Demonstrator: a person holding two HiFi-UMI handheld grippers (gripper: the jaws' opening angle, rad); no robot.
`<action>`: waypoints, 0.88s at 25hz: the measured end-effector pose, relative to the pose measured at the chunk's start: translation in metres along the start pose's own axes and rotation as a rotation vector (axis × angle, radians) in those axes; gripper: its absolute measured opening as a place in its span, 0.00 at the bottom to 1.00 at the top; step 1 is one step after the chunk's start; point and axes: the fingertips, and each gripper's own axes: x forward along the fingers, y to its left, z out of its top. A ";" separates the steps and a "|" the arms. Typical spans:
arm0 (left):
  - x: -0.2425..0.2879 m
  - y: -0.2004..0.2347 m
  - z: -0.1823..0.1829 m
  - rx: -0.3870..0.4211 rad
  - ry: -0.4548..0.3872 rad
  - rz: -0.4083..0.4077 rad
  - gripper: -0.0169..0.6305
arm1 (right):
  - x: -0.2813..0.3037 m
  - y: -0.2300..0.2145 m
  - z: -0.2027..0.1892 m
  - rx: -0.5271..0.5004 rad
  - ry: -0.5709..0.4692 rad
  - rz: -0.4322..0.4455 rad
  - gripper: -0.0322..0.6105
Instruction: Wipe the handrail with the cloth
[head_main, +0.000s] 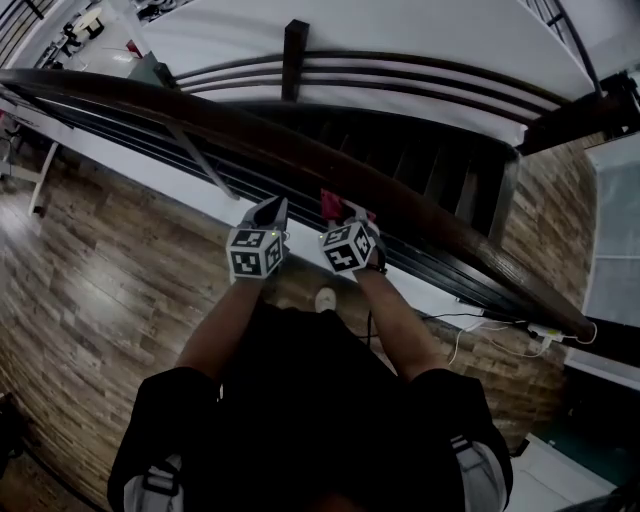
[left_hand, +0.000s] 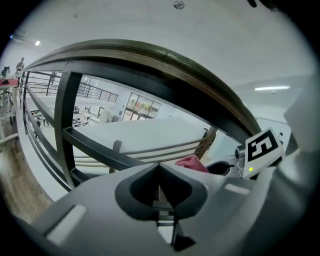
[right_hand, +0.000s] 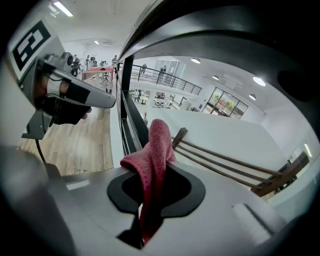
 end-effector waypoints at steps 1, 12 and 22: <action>0.001 0.003 0.002 0.004 0.002 -0.004 0.02 | 0.002 0.002 0.003 0.001 0.001 0.002 0.12; -0.002 0.052 0.015 -0.039 0.003 -0.037 0.02 | 0.020 0.024 0.041 -0.034 0.033 -0.022 0.12; -0.009 0.099 0.019 -0.054 0.033 -0.052 0.02 | 0.036 0.043 0.074 0.022 0.039 -0.058 0.12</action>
